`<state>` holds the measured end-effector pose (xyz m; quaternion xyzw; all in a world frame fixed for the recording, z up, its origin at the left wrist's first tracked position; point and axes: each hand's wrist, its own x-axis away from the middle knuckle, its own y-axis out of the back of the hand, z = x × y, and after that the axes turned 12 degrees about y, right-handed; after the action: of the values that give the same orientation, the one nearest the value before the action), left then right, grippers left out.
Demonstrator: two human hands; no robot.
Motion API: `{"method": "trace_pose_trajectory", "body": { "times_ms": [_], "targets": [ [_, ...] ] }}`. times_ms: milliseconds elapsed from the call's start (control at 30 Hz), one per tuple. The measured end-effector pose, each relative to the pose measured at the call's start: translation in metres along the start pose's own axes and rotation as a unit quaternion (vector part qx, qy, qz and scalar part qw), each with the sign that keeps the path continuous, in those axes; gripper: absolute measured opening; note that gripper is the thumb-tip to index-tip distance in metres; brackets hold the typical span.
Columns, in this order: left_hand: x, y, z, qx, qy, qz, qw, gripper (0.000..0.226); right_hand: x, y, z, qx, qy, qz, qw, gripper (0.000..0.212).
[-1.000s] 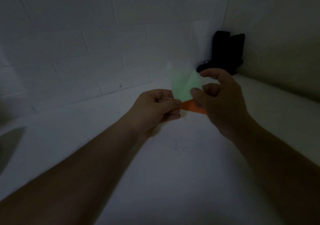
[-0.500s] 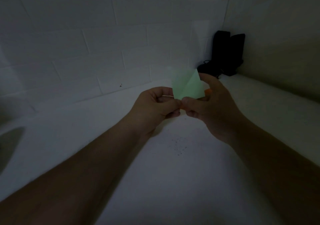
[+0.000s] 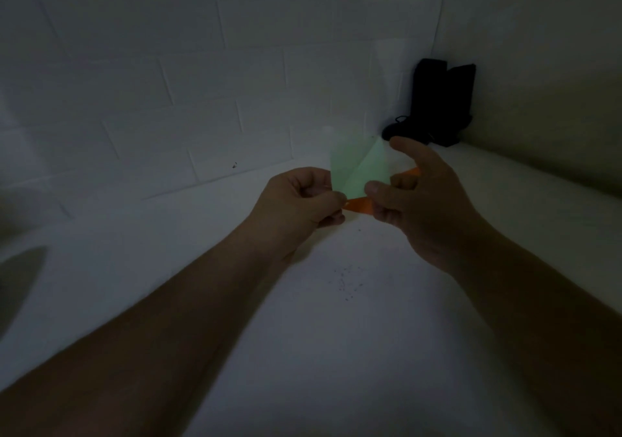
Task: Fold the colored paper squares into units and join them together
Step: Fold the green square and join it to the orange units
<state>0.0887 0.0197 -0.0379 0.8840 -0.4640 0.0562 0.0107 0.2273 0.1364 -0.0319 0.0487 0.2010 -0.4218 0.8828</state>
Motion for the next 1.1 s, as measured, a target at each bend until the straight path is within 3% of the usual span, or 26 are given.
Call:
{"method": "trace_pose_trajectory", "body": {
  "times_ms": [267,400,533,600,733,933,1100],
  "targets": [
    [0.002,0.0,-0.001,-0.019,0.022,0.042,0.999,0.013,0.0,0.001,0.002,-0.008,-0.015,0.042,0.999,0.073],
    [0.003,0.0,-0.004,0.016,0.034,0.044,0.998,0.011,0.001,0.002,0.001,0.055,0.005,0.065,0.996,0.071],
    [0.001,0.001,-0.002,0.042,0.015,0.033,0.998,0.013,0.007,-0.001,0.001,0.161,0.016,0.139,0.977,0.075],
    [0.001,0.003,-0.001,0.015,-0.005,0.01,1.0,0.015,0.01,-0.004,0.003,0.194,0.023,0.165,0.967,0.072],
    [0.008,0.004,0.0,-0.115,-0.046,-0.024,0.992,0.023,0.004,-0.001,0.003,0.189,0.039,0.115,0.974,0.06],
    [0.012,0.007,0.001,-0.196,-0.098,-0.018,0.976,0.04,0.002,0.004,0.0,0.194,0.052,0.126,0.971,0.056],
    [0.008,0.008,0.001,-0.271,-0.124,-0.04,0.954,0.02,0.002,0.007,-0.002,0.097,-0.006,0.157,0.983,0.052]
  ]
}}
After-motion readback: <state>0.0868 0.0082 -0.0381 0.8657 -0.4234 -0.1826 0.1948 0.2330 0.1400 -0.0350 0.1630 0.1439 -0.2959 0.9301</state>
